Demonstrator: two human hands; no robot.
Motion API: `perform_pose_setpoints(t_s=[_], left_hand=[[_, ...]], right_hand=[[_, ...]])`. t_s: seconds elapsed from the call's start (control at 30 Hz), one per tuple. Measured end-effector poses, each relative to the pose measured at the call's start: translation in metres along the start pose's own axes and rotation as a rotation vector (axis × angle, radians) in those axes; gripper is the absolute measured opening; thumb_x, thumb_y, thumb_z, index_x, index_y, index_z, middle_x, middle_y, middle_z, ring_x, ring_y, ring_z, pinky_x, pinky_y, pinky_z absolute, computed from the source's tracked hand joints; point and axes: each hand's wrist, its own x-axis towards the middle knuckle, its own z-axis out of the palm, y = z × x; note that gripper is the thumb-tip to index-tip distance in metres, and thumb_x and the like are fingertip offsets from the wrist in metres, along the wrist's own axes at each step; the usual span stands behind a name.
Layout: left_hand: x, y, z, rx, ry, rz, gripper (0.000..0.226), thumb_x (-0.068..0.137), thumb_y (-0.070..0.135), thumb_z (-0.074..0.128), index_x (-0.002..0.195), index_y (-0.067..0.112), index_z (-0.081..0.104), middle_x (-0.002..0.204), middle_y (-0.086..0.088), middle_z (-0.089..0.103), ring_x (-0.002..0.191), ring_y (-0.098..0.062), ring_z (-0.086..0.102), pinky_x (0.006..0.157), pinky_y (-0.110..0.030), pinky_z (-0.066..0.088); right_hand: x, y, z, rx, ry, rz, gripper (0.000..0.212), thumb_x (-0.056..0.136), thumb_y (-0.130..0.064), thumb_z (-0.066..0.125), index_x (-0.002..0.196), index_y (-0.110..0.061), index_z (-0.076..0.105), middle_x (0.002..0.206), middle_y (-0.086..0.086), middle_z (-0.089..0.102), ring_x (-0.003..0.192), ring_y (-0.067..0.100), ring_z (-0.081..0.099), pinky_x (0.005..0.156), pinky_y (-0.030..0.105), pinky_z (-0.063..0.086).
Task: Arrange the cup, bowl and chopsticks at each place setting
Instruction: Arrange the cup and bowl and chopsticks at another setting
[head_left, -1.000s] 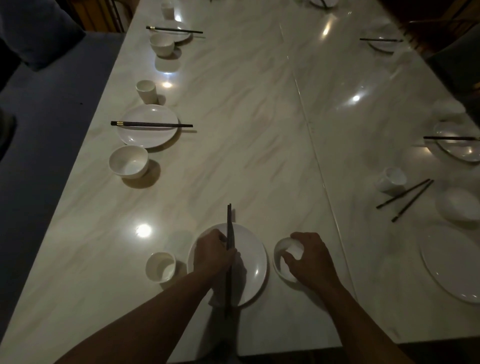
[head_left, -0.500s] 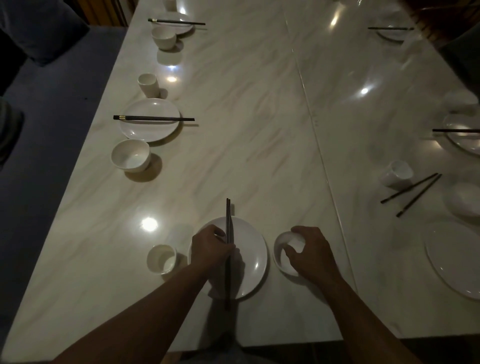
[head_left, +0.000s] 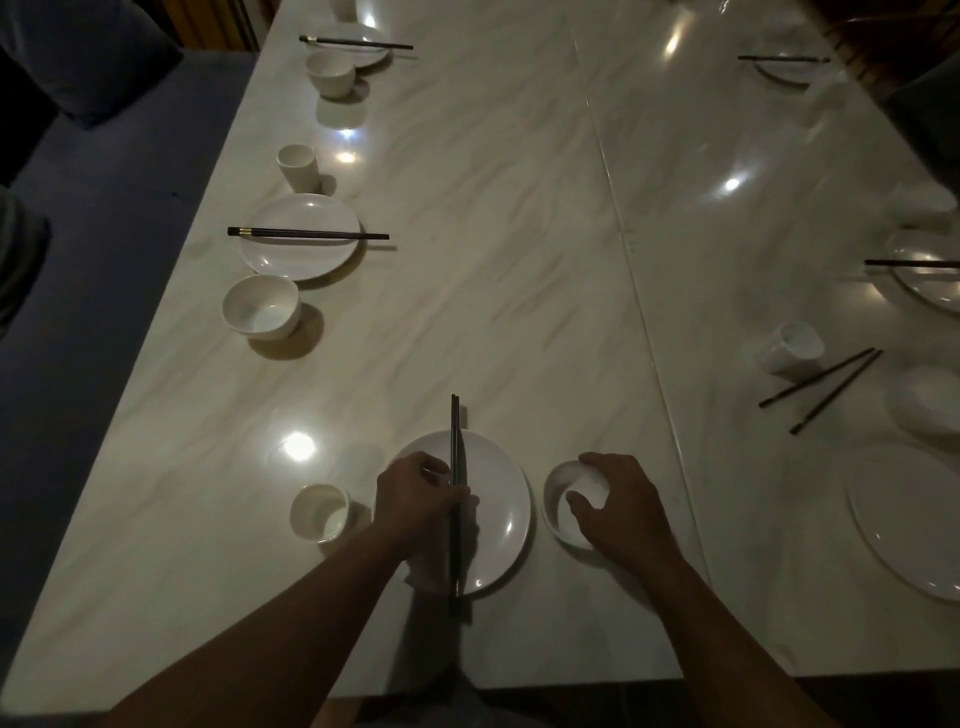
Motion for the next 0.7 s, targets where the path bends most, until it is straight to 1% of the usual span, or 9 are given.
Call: perform_pose_setpoints(t_s=[0.07, 0.13, 0.2, 0.3, 0.43, 0.7], left_hand=[[0.0019, -0.0022, -0.0023, -0.038, -0.010, -0.030, 0.037, 0.062, 0.025, 0.090, 0.087, 0.026, 0.064, 0.089, 0.003, 0.068, 0.085, -0.015, 0.067, 0.083, -0.041, 0.059], [0.0032, -0.0042, -0.0042, -0.075, -0.015, -0.052, 0.037, 0.061, 0.025, 0.091, 0.088, 0.023, 0.066, 0.092, 0.002, 0.068, 0.087, -0.017, 0.067, 0.085, -0.042, 0.058], [0.0041, -0.0048, -0.0063, -0.098, -0.020, -0.067, 0.036, 0.061, 0.023, 0.091, 0.088, 0.022, 0.067, 0.091, 0.001, 0.069, 0.087, -0.017, 0.067, 0.085, -0.042, 0.058], [0.0063, -0.0055, -0.0090, -0.119, -0.026, -0.073, 0.034, 0.060, 0.022, 0.090, 0.087, 0.023, 0.069, 0.090, 0.001, 0.071, 0.086, -0.017, 0.069, 0.083, -0.042, 0.059], [0.0071, -0.0050, -0.0091, -0.128, -0.064, -0.085, 0.034, 0.062, 0.018, 0.090, 0.089, 0.022, 0.070, 0.094, -0.004, 0.072, 0.087, -0.021, 0.070, 0.083, -0.042, 0.059], [0.0066, -0.0046, -0.0074, -0.136, -0.080, -0.080, 0.032, 0.065, 0.017, 0.088, 0.093, 0.019, 0.072, 0.095, 0.003, 0.069, 0.087, -0.017, 0.068, 0.085, -0.042, 0.059]], right_hand=[[-0.0004, 0.0014, 0.0000, 0.000, -0.004, -0.008, 0.053, 0.079, -0.025, 0.078, 0.128, -0.020, 0.060, 0.129, 0.004, 0.055, 0.116, 0.023, 0.056, 0.094, 0.025, 0.041], [-0.0008, 0.0025, -0.0003, 0.004, -0.006, -0.014, 0.053, 0.078, -0.024, 0.078, 0.128, -0.020, 0.060, 0.129, 0.004, 0.055, 0.115, 0.022, 0.056, 0.094, 0.024, 0.041], [-0.0006, 0.0033, -0.0006, 0.005, -0.008, -0.021, 0.053, 0.078, -0.023, 0.078, 0.128, -0.020, 0.061, 0.128, 0.004, 0.056, 0.115, 0.023, 0.056, 0.094, 0.025, 0.042], [-0.0008, 0.0035, -0.0010, 0.010, -0.006, -0.030, 0.052, 0.078, -0.021, 0.078, 0.127, -0.020, 0.062, 0.127, 0.004, 0.056, 0.115, 0.023, 0.057, 0.094, 0.024, 0.040], [-0.0018, 0.0031, -0.0019, 0.023, -0.010, -0.018, 0.051, 0.078, -0.021, 0.077, 0.127, -0.021, 0.061, 0.128, 0.003, 0.056, 0.115, 0.021, 0.056, 0.094, 0.024, 0.041], [-0.0022, 0.0028, -0.0011, 0.024, -0.009, -0.005, 0.052, 0.078, -0.021, 0.077, 0.128, -0.022, 0.060, 0.128, 0.002, 0.055, 0.115, 0.021, 0.056, 0.093, 0.023, 0.041]])
